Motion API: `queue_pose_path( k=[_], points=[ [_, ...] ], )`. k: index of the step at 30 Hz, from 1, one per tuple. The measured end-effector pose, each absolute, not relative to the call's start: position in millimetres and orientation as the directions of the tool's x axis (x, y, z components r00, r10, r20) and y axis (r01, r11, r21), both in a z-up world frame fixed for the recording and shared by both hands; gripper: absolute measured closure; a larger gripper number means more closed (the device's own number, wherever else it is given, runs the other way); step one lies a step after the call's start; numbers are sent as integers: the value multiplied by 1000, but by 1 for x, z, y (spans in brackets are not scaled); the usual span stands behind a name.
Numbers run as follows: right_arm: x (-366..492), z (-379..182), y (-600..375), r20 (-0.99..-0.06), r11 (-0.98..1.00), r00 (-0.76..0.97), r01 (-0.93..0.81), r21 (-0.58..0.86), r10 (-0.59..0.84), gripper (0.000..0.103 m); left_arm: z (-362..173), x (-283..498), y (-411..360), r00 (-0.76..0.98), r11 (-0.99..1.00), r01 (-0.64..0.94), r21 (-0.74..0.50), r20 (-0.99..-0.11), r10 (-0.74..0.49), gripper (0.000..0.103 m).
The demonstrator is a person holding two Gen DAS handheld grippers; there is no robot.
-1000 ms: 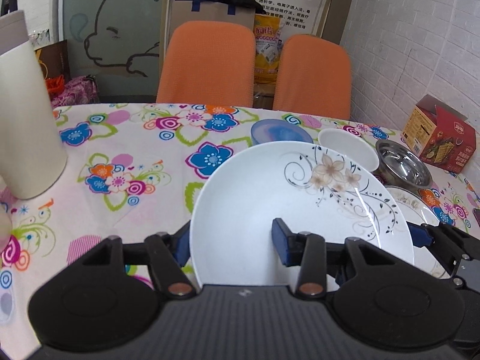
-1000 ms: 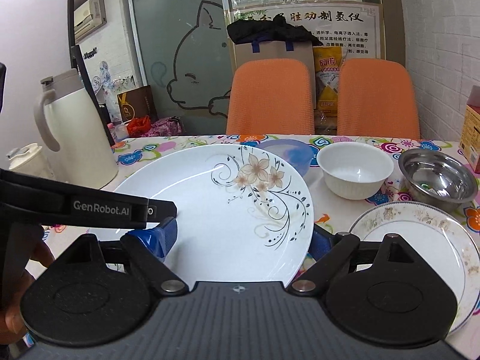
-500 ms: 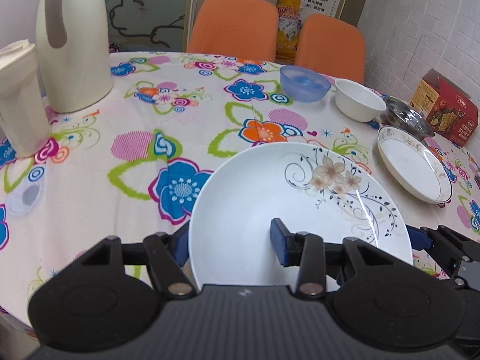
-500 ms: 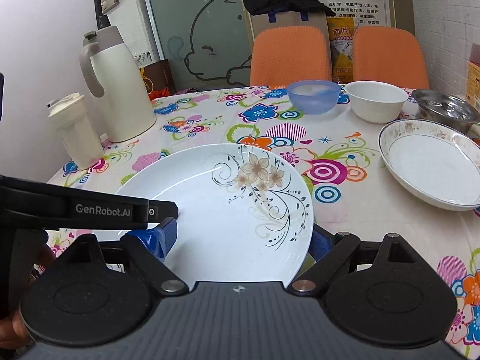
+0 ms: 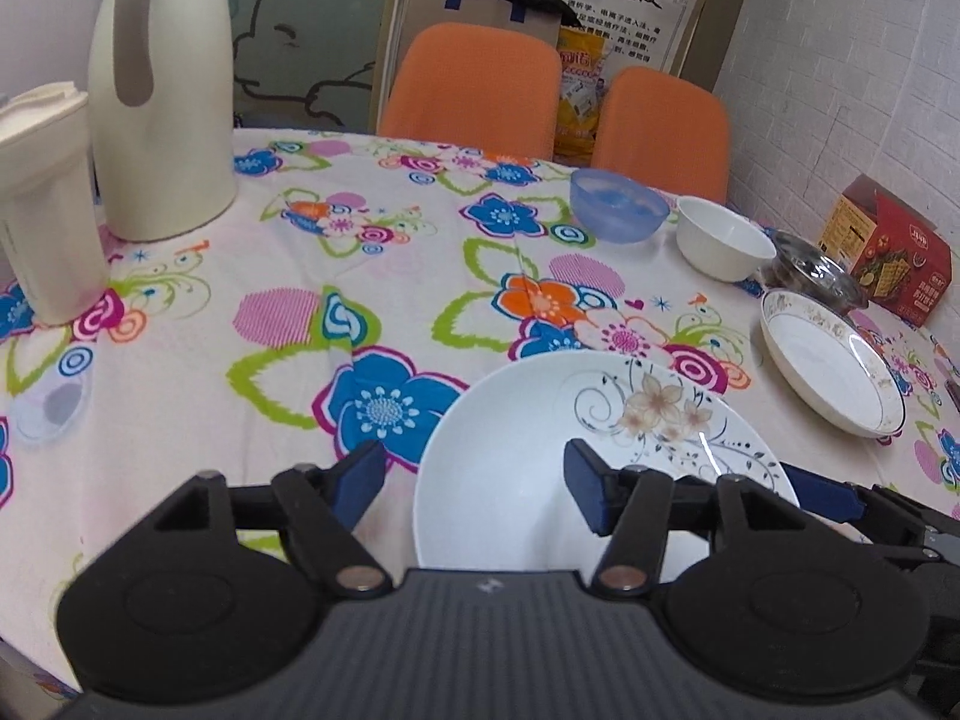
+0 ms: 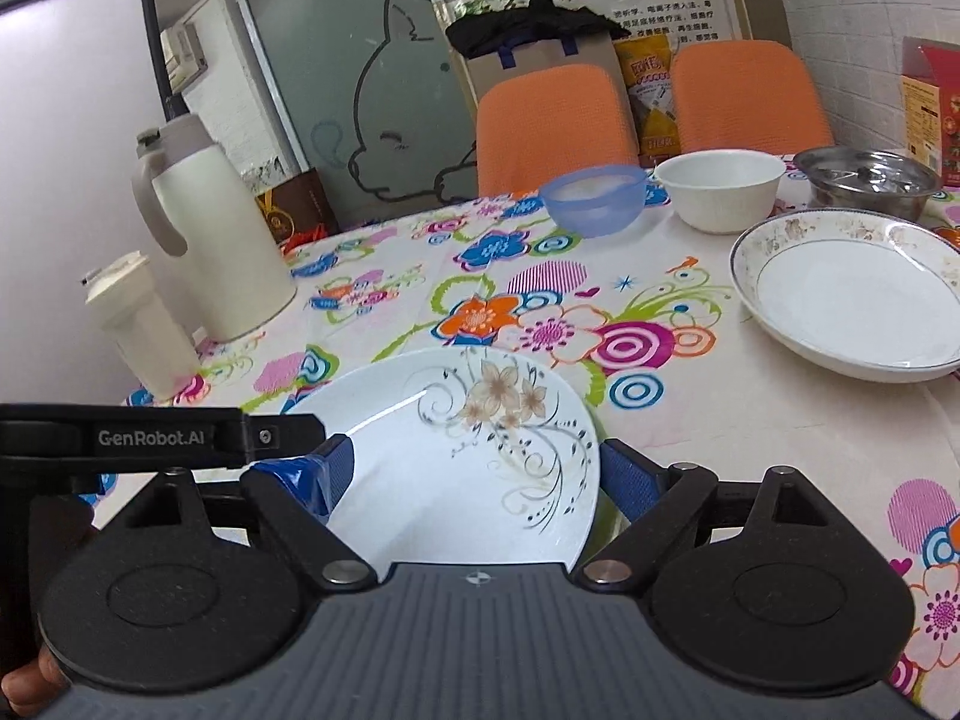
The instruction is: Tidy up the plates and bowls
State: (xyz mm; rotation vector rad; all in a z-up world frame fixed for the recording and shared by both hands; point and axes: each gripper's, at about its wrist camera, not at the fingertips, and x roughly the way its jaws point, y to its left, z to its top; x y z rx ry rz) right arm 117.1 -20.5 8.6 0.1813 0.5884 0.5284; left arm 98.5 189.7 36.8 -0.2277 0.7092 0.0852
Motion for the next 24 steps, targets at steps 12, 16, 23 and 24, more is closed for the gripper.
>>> queue_pose_path(
  k=[12,16,23,24],
  points=[
    [118,25,-89,-460,906,786,-305,293,414,28,52,107,154,765,986,-68,-155,-642,-48,28],
    [118,22,-123,-473,931,817,-203,302,331,27,55,118,125,761,988,-14,-153,-642,-89,28],
    [118,12,-164,-518,953,826,-73,293,222,27,53,135,74,739,993,48,-109,-665,-108,27],
    [117,11,-168,-518,955,829,-62,291,212,27,52,138,68,734,994,56,-92,-671,-104,27]
  ],
)
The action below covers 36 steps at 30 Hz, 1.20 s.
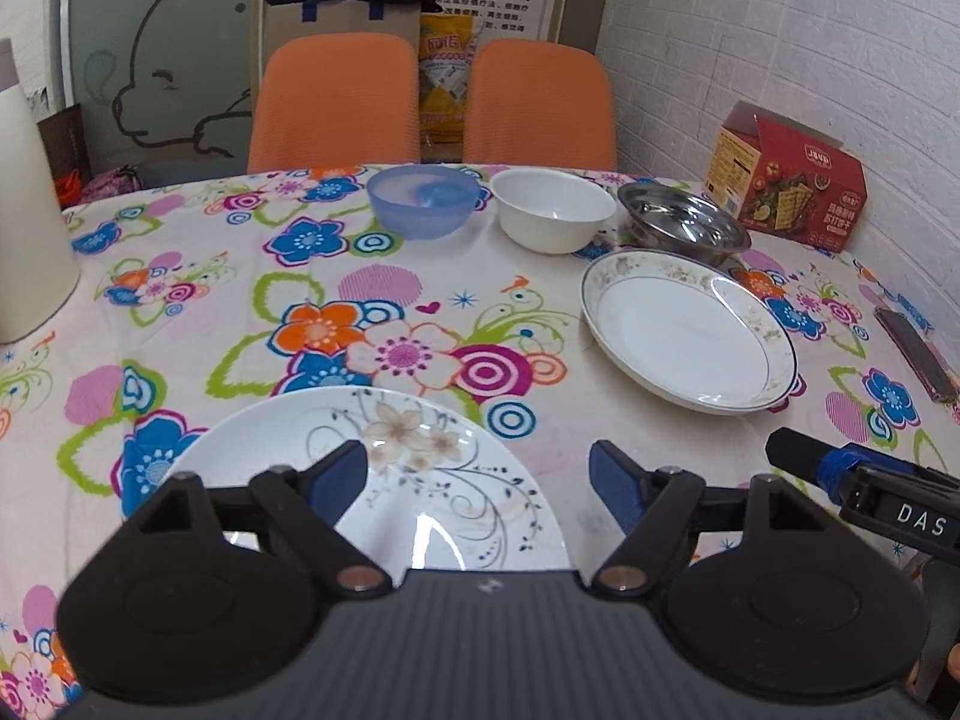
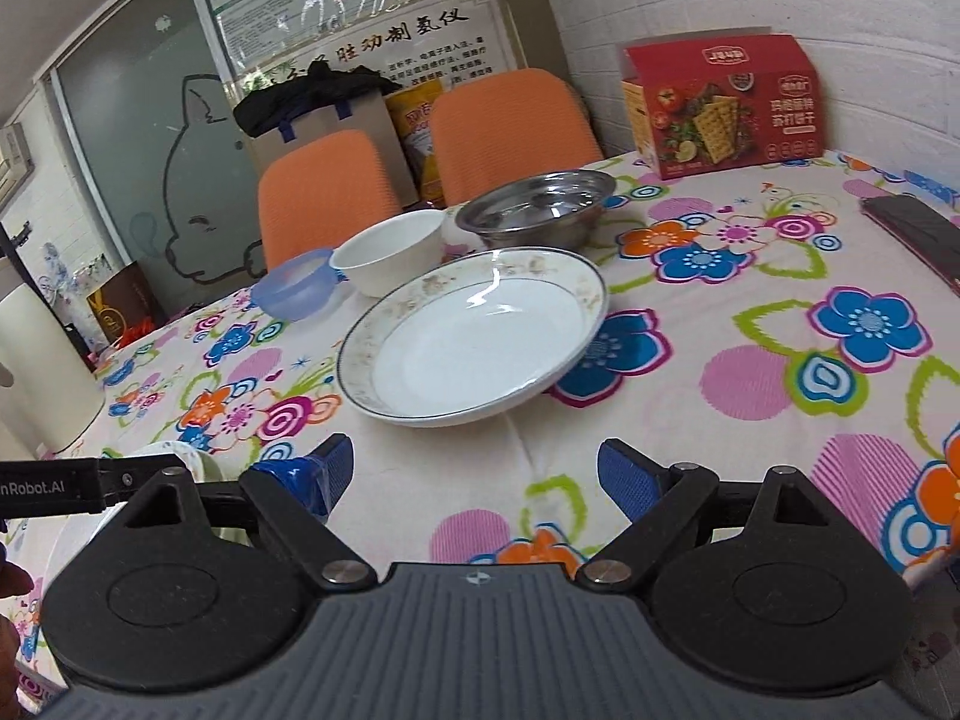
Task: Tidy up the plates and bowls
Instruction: 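Move the left gripper to the gold-rimmed white plate and grasp its rim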
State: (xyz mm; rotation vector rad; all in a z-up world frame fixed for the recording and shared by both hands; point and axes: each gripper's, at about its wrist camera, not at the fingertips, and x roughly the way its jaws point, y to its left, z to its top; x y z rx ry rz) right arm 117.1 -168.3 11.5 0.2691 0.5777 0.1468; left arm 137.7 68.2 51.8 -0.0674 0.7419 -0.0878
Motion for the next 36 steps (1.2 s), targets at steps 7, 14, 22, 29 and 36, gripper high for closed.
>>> queue_pose_path(
  k=[7,14,22,29,36],
  points=[
    [122,6,-200,-515,937,836,6,349,187,27,51,150,44,718,997,73,-27,-692,-71,27],
    [139,6,-215,-509,925,836,4,379,205,27,53,169,29,708,997,81,17,-705,-46,27],
    [164,13,-219,-507,932,833,-28,362,222,27,50,195,20,684,994,101,30,-728,-48,27],
    [199,17,-212,-528,950,813,-96,296,247,27,59,229,16,669,990,138,6,-738,-88,27],
    [238,8,-208,-588,968,777,-106,229,224,27,46,297,4,598,979,172,-111,-778,-193,27]
  ],
)
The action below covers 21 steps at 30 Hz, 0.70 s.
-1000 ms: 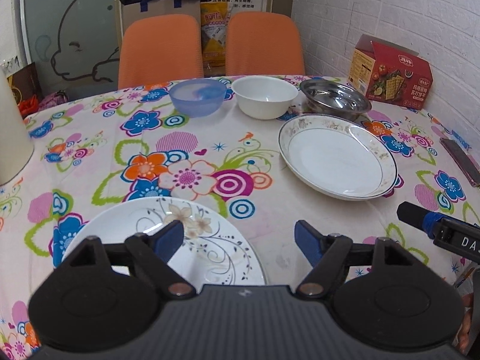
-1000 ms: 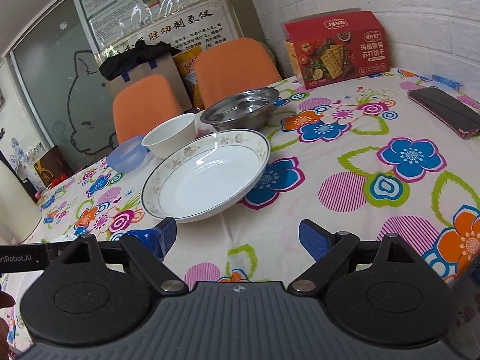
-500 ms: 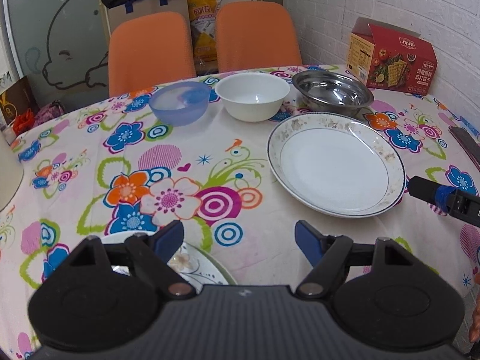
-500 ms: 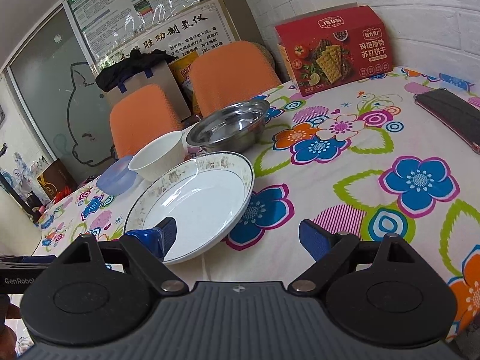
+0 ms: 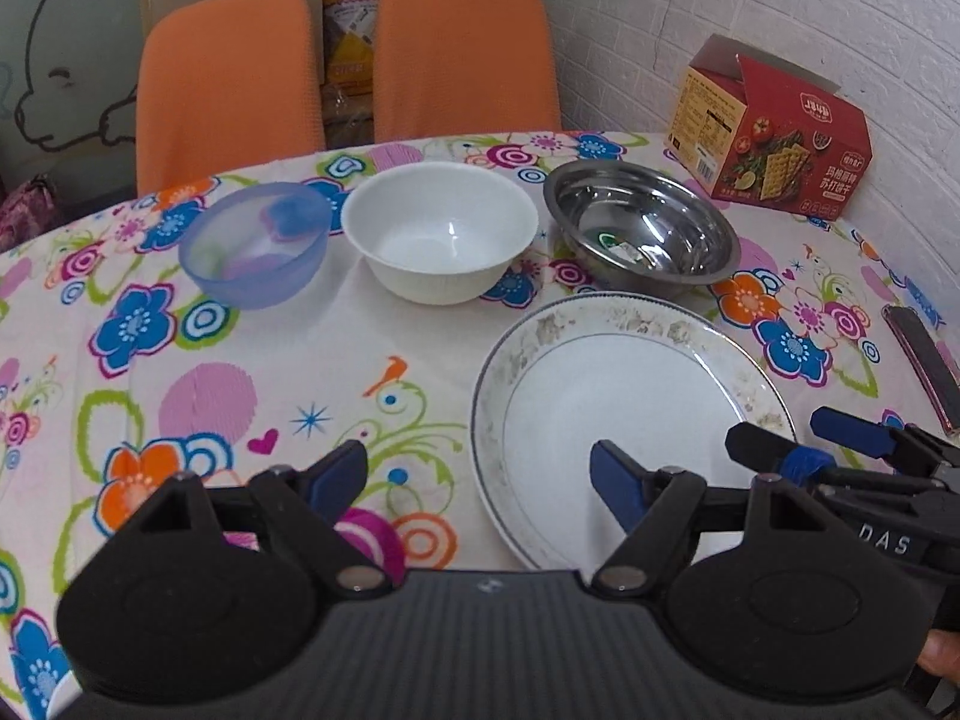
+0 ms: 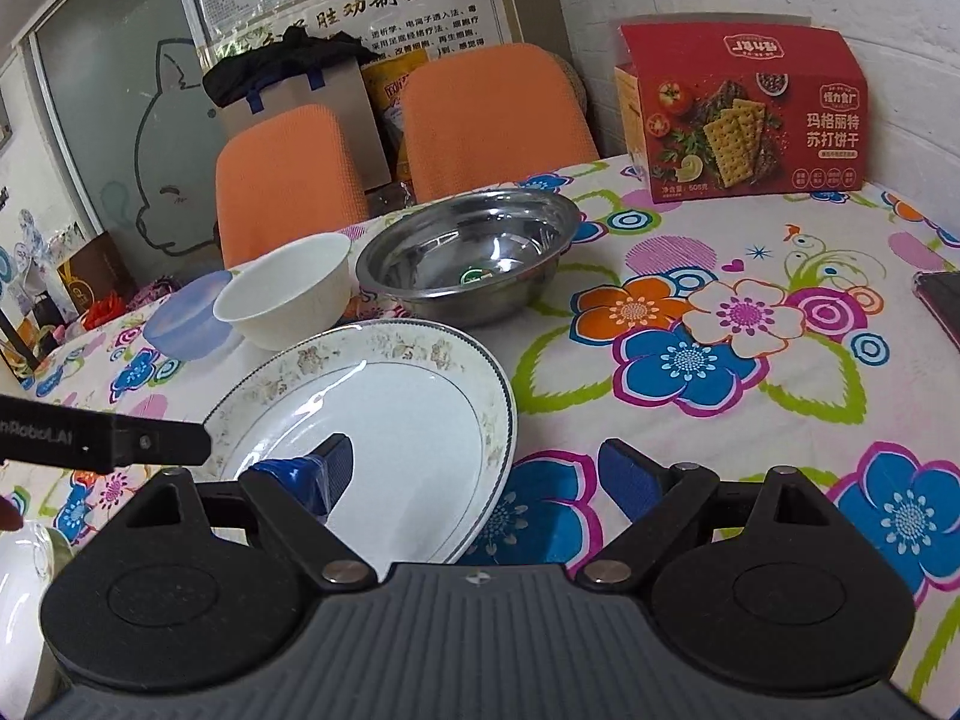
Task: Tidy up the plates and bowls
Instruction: 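Move the left gripper to the gold-rimmed white plate and grasp its rim, then carry the gold-rimmed plate with the left gripper over the plate stack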
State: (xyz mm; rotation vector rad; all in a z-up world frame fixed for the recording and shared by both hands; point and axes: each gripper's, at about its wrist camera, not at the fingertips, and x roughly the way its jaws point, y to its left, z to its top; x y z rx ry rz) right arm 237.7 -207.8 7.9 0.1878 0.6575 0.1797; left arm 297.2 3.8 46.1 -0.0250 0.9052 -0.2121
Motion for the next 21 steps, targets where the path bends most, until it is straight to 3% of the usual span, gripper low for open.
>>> queue_pose_path(
  k=[5,14,17,21],
  points=[
    [249,1,-196,-622,967,743,-143,211,246,27,22,330,2,524,973,148,-179,-820,-230,27],
    [254,-3,-180,-624,972,746,-188,138,233,26,14,334,-3,550,975,159,-156,-806,-219,29],
    [249,-7,-172,-619,973,757,-226,51,208,26,12,330,-6,560,977,169,-130,-803,-204,28],
    [246,-8,-170,-610,980,770,-189,60,186,25,11,330,-9,565,979,170,-112,-803,-190,28]
  ],
)
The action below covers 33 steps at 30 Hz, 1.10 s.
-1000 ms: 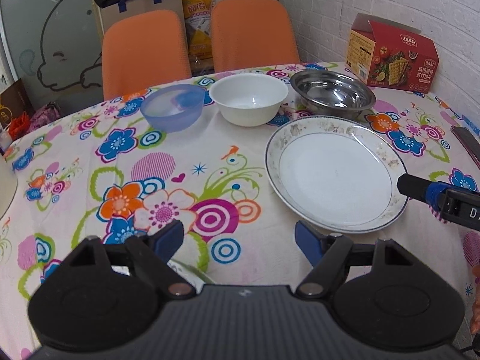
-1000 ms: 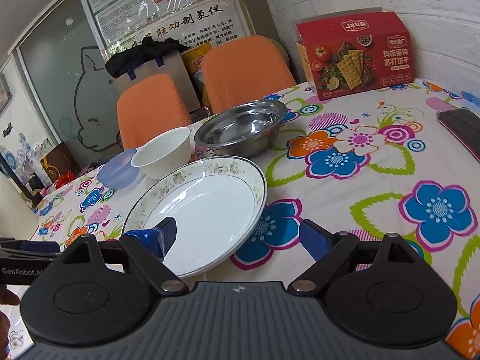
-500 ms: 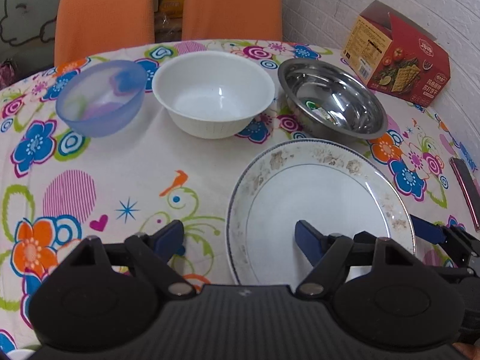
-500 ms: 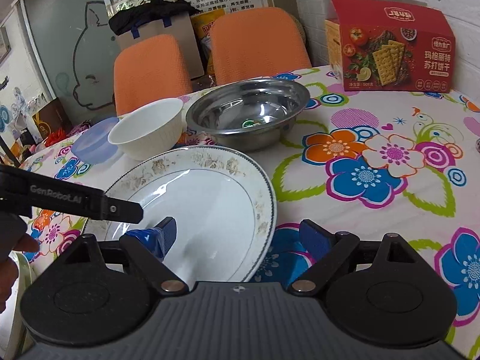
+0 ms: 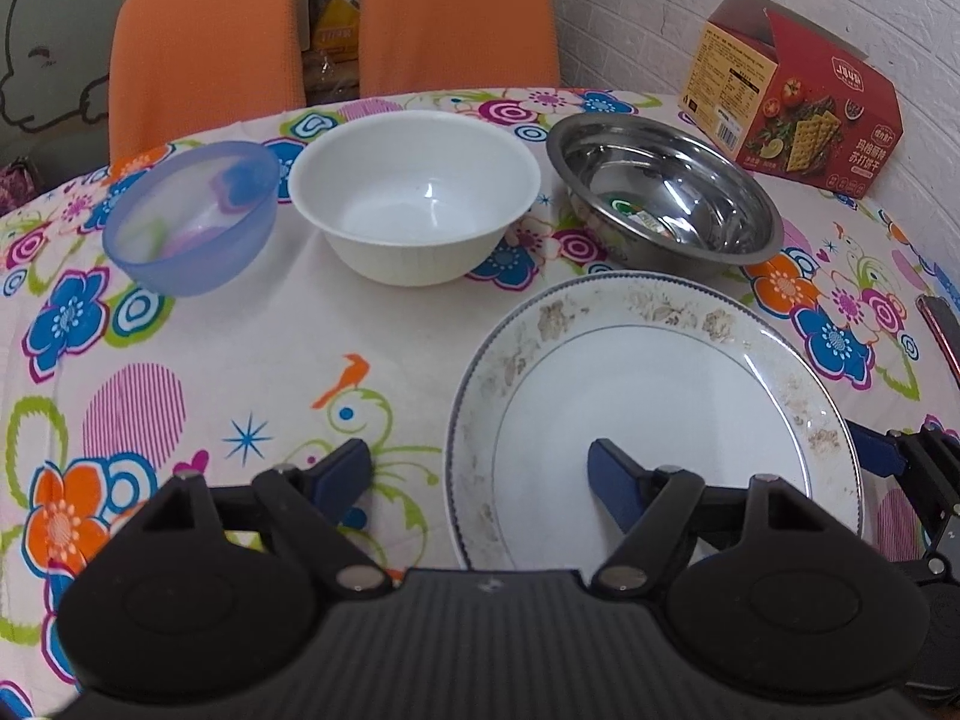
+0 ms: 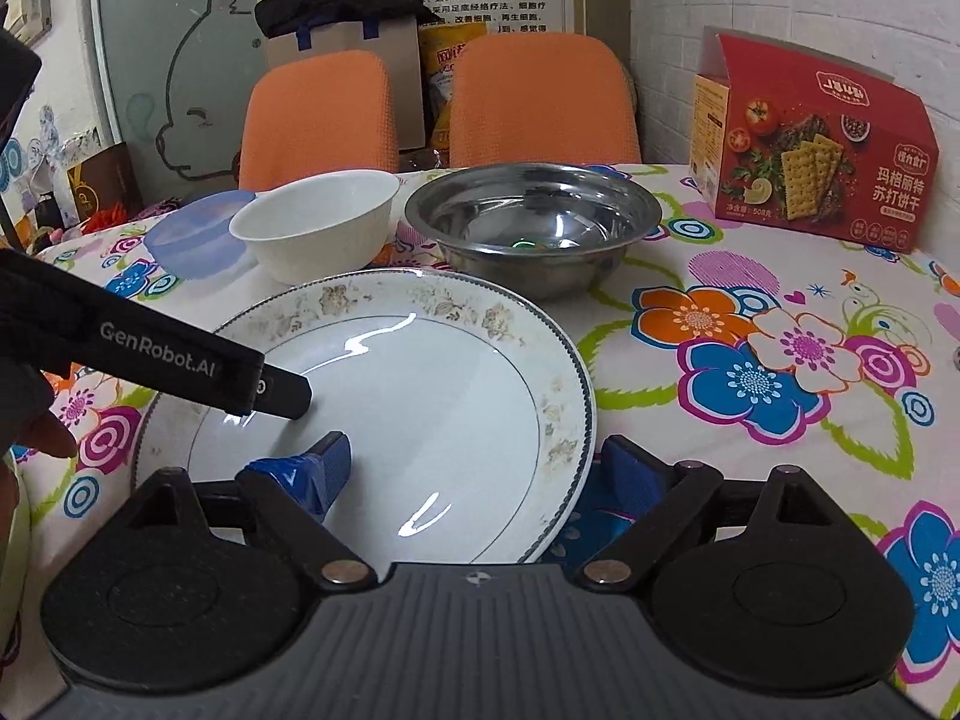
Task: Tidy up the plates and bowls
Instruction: 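Carry the gold-rimmed plate with the left gripper over the plate stack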
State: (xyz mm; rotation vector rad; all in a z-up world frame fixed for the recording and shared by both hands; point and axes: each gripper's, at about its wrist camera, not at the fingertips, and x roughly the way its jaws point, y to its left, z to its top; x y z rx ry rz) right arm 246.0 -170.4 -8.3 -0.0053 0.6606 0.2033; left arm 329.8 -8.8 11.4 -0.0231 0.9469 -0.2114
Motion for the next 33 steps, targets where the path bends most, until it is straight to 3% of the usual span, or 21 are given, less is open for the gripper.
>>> queue_pose_path(
  k=[14,18,23,25,33],
  points=[
    [242,-10,-158,-603,978,774,-202,55,194,23,13,321,-14,563,979,182,-97,-805,-184,31],
    [238,-11,-156,-594,978,780,-202,55,194,22,16,316,-17,562,975,196,-106,-802,-200,49],
    [239,-5,-152,-611,985,773,-148,91,172,21,19,318,-21,547,980,162,-117,-816,-188,54],
    [233,-1,-157,-594,978,777,-155,137,207,21,24,315,-17,542,975,164,-147,-813,-214,66],
    [216,17,-152,-554,982,812,-138,127,185,21,45,293,-14,577,972,183,-149,-784,-229,67]
  ],
)
